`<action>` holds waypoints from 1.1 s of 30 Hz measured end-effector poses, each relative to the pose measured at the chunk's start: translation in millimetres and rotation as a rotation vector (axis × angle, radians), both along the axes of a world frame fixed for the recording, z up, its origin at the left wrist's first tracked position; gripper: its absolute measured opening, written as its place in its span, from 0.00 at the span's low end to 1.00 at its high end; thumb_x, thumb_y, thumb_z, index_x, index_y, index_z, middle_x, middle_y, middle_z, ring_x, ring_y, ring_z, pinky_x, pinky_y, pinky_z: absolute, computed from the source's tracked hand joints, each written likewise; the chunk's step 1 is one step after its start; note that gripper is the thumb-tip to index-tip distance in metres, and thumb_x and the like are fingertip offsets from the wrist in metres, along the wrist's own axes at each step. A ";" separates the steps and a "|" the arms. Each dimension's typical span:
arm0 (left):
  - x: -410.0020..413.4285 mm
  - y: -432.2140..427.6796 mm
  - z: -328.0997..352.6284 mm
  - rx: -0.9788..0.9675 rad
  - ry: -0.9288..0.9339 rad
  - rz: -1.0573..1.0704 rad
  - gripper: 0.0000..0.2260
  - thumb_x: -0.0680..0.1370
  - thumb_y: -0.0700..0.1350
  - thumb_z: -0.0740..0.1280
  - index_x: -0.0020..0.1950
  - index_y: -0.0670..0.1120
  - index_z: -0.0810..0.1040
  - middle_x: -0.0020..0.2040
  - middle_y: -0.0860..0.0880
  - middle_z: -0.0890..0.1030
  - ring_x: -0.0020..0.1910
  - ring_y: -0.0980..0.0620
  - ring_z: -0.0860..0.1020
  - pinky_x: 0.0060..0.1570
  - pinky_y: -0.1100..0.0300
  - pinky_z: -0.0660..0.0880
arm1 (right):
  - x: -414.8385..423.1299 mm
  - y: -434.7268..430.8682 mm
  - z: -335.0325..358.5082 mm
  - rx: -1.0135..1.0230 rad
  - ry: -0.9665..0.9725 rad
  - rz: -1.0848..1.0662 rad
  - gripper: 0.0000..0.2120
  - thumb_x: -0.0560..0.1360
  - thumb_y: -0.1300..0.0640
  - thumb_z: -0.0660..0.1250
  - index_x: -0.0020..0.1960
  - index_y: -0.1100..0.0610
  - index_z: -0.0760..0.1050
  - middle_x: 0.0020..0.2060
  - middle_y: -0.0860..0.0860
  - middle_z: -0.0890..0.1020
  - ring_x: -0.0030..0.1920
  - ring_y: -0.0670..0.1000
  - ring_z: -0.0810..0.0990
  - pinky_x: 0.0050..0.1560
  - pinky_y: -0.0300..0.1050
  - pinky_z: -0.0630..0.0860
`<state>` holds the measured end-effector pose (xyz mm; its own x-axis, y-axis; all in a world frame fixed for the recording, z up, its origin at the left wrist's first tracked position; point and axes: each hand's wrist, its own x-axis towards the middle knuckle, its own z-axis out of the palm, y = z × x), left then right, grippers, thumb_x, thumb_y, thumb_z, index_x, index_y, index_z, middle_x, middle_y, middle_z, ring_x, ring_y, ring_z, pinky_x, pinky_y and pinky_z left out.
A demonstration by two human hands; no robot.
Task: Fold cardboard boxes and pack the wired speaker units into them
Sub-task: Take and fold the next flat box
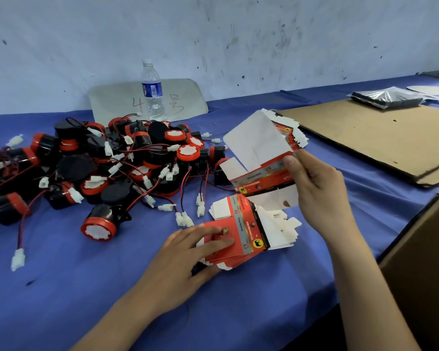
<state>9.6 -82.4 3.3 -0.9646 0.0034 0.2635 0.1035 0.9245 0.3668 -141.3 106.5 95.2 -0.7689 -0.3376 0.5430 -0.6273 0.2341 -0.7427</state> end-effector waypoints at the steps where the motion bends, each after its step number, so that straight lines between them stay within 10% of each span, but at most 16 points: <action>1: 0.0 0.0 0.2 0.005 0.003 0.003 0.21 0.77 0.59 0.60 0.70 0.66 0.67 0.71 0.65 0.64 0.69 0.63 0.62 0.70 0.57 0.57 | 0.0 -0.7 -0.4 -0.017 0.002 -0.015 0.16 0.81 0.54 0.59 0.35 0.53 0.66 0.27 0.49 0.68 0.29 0.45 0.63 0.24 0.28 0.61; 11: 0.2 -0.5 1.0 0.002 -0.016 0.008 0.19 0.78 0.58 0.62 0.69 0.66 0.69 0.69 0.65 0.66 0.70 0.62 0.63 0.69 0.57 0.59 | -5.5 -7.0 -11.2 -0.126 -0.099 -0.053 0.17 0.82 0.54 0.59 0.36 0.58 0.66 0.28 0.47 0.69 0.30 0.44 0.63 0.29 0.36 0.60; 21: 0.3 2.7 4.2 -0.011 -0.049 0.021 0.23 0.75 0.67 0.50 0.68 0.69 0.67 0.69 0.67 0.64 0.70 0.67 0.58 0.69 0.66 0.50 | -18.1 2.7 -11.2 -0.010 -0.239 -0.091 0.18 0.81 0.53 0.59 0.44 0.69 0.74 0.38 0.67 0.77 0.35 0.52 0.67 0.36 0.47 0.62; 27: 0.7 3.0 3.6 0.021 -0.044 0.019 0.22 0.76 0.66 0.52 0.68 0.67 0.69 0.69 0.66 0.66 0.70 0.64 0.61 0.70 0.59 0.57 | -24.4 21.7 -5.4 0.155 -0.243 -0.202 0.07 0.78 0.55 0.65 0.43 0.50 0.80 0.33 0.45 0.82 0.33 0.44 0.79 0.31 0.39 0.70; 33: 2.3 4.6 2.3 0.037 0.006 0.025 0.21 0.75 0.63 0.55 0.68 0.67 0.69 0.69 0.66 0.65 0.70 0.67 0.58 0.73 0.53 0.54 | -25.1 47.1 7.4 0.003 -0.390 -0.029 0.11 0.77 0.53 0.68 0.37 0.45 0.83 0.31 0.46 0.84 0.30 0.45 0.80 0.34 0.40 0.76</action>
